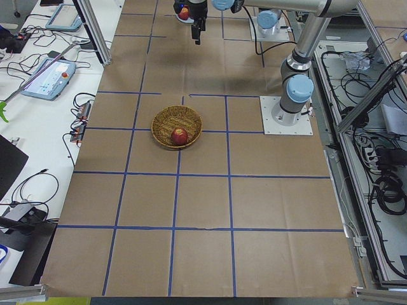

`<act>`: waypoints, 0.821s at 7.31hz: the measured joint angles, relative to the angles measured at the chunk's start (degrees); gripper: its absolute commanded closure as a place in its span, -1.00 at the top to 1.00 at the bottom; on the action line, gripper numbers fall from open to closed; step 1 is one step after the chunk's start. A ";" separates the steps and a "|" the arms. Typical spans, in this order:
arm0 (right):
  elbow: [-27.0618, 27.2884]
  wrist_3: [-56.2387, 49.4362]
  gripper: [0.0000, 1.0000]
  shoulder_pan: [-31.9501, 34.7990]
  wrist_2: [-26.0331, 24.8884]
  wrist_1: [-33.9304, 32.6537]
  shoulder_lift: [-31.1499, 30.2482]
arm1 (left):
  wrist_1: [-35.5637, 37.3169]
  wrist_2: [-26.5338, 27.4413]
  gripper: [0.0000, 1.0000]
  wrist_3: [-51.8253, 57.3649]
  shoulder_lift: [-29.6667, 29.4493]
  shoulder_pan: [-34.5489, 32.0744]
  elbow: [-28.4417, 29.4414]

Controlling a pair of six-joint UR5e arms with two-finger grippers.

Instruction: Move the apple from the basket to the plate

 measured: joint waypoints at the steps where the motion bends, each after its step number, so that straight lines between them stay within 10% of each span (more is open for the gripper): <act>1: 0.01 0.11 1.00 0.00 -0.08 0.16 0.11 | 0.00 0.00 0.98 0.00 -0.01 0.03 0.00; 6: -1.36 0.86 1.00 0.28 -0.10 2.00 -2.58 | -0.08 -0.08 0.98 0.04 0.02 -0.09 -0.07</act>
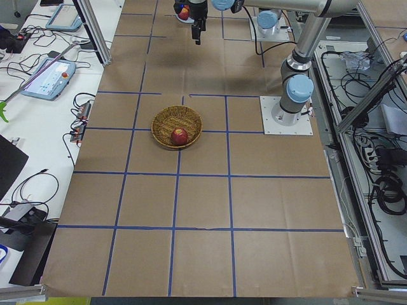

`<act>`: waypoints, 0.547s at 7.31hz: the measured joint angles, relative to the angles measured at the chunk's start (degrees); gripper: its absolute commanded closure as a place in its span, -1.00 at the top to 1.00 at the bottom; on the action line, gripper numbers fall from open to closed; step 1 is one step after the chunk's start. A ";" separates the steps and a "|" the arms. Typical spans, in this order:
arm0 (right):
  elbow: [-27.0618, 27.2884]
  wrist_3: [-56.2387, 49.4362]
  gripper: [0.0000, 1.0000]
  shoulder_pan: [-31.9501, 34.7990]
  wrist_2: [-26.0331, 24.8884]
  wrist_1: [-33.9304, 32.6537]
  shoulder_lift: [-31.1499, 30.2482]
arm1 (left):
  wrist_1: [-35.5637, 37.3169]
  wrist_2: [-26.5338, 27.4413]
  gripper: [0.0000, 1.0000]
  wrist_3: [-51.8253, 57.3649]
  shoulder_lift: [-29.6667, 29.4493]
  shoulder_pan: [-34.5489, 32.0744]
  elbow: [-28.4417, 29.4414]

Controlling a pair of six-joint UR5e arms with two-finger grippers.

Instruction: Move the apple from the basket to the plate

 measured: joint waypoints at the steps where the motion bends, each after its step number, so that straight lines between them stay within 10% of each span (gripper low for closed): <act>1: -1.23 0.85 1.00 0.44 0.21 3.12 -2.43 | 0.00 0.01 0.98 -0.02 0.05 -0.06 -0.01; 4: -5.90 10.66 1.00 6.33 0.13 16.67 -9.57 | 0.15 -0.02 0.98 -0.04 0.84 -0.16 -1.06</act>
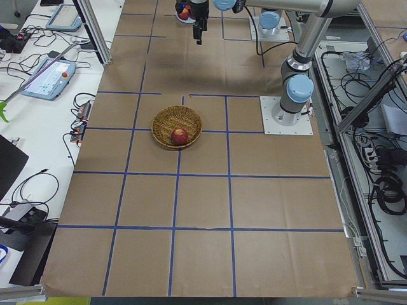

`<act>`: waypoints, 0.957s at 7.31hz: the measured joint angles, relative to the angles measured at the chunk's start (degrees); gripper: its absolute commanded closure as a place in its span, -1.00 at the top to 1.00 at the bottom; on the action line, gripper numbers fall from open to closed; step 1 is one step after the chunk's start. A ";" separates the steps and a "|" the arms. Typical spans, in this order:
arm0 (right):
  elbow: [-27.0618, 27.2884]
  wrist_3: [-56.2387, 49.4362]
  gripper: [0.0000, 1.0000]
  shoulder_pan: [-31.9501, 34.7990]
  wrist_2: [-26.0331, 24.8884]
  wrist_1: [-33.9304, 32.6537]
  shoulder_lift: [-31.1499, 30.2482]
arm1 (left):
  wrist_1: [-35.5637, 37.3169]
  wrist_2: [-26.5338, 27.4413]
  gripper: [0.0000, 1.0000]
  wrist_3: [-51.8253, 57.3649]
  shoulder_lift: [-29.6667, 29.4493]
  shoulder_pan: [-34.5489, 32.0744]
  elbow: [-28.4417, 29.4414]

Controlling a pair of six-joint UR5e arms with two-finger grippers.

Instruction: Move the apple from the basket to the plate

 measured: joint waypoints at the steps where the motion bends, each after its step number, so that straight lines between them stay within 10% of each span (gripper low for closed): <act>1: -0.63 5.16 1.00 3.07 -0.06 3.83 -2.50 | -0.01 -0.01 0.98 0.00 0.10 -0.01 -0.18; 7: -0.69 23.28 1.00 15.67 -0.23 10.56 -8.11 | -0.07 0.01 0.98 0.00 0.11 0.07 -0.36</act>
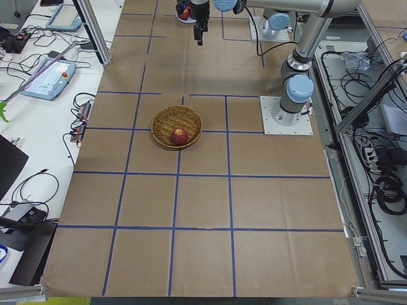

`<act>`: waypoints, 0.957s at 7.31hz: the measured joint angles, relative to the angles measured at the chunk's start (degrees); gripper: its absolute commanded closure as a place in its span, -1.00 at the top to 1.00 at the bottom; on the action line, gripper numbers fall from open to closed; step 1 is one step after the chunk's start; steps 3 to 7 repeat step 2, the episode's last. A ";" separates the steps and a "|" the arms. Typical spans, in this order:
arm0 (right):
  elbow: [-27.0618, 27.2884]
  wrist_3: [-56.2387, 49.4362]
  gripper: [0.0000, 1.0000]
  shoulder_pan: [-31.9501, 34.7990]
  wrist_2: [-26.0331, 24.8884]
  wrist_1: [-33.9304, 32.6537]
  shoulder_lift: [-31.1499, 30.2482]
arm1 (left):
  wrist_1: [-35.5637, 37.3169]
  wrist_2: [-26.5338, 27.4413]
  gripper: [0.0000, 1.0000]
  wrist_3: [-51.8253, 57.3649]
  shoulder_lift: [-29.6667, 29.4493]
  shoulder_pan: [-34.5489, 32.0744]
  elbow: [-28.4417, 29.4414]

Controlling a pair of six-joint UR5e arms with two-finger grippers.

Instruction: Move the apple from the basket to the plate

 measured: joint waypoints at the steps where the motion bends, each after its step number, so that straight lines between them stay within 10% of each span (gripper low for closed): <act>1: 0.02 0.05 1.00 0.09 0.03 0.01 0.00 | 0.00 0.00 0.98 0.00 0.00 0.02 0.00; 7: 0.04 0.07 1.00 0.11 0.06 0.02 0.00 | 0.00 0.00 0.98 0.02 0.00 0.03 0.00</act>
